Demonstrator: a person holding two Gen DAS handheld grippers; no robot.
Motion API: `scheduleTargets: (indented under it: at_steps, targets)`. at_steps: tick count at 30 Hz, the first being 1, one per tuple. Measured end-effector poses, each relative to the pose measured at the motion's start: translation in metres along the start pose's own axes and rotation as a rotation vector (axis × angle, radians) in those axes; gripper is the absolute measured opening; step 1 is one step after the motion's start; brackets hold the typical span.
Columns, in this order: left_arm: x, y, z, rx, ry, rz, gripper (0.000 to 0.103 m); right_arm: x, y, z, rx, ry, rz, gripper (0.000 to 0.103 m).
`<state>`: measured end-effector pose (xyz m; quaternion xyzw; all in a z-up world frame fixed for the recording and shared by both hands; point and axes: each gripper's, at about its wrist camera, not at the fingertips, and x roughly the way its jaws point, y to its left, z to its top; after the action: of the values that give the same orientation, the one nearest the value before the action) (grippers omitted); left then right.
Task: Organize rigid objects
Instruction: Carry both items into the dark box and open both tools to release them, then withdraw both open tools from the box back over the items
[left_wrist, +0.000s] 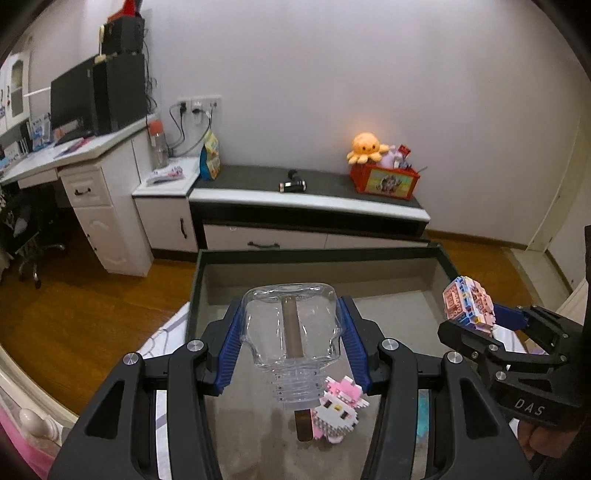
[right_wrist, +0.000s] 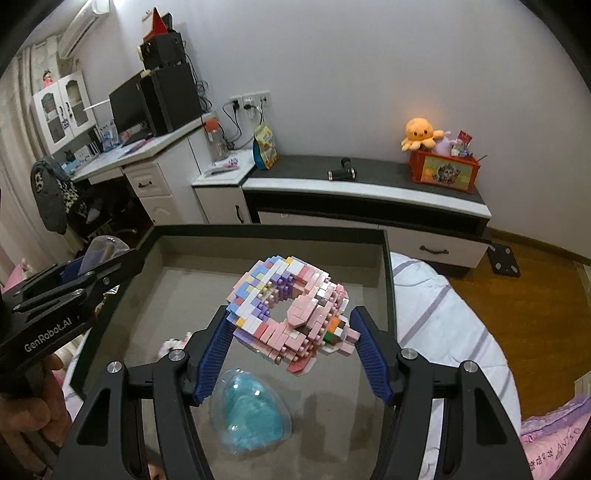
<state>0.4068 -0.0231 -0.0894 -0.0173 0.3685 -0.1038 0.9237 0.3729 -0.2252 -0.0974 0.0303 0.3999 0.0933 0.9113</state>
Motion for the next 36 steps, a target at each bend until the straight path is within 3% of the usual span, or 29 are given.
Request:
scheduleTargets:
  at_steps: [6,9,10,11,14,26,36]
  targets:
    - [0.023,-0.003,-0.002,0.008,0.067,0.033,0.054,0.020,-0.003,0.000,0.003,0.040,0.010,0.066]
    - [0.018,-0.006,-0.001,0.021,0.054,0.083,0.090,0.024,-0.005,-0.002,0.008,0.047,0.013,0.067]
    - [0.015,-0.006,-0.002,0.021,0.042,0.093,0.095,0.023,-0.006,-0.003,0.016,0.045,0.018,0.071]
    - [0.011,-0.006,-0.002,0.019,0.033,0.098,0.096,0.021,-0.007,-0.003,0.022,0.039,0.021,0.083]
    - [-0.003,-0.004,-0.004,0.005,0.020,0.114,0.101,0.012,-0.008,-0.004,0.029,0.023,0.038,0.089]
    - [-0.115,-0.003,-0.047,-0.028,-0.084,0.208,0.103,-0.050,-0.015,-0.028,0.096,-0.050,0.119,0.090]
    - [-0.175,-0.016,-0.092,-0.032,-0.125,0.147,0.103,-0.125,-0.003,-0.073,0.112,-0.123,0.070,0.091]
